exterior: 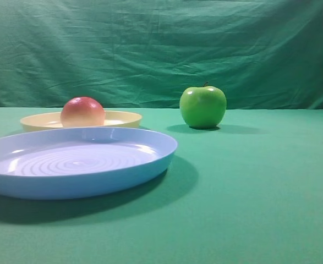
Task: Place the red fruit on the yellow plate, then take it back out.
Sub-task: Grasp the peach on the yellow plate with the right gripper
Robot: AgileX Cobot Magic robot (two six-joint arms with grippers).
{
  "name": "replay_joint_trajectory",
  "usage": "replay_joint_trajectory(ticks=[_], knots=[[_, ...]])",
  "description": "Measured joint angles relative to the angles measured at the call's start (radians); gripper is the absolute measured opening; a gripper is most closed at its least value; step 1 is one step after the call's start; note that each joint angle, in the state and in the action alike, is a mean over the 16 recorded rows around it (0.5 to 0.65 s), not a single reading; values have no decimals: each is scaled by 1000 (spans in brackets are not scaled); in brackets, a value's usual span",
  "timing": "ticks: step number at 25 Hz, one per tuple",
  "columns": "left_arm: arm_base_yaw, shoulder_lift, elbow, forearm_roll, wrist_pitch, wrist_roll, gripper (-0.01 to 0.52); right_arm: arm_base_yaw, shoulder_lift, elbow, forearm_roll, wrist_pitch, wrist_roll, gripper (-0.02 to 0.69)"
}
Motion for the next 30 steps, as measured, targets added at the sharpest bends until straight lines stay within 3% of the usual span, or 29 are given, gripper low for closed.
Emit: replay_joint_trajectory(ticks=[30], knots=[[0, 0, 0, 0, 0, 0, 0, 23, -38, 99, 1, -9, -80, 0]])
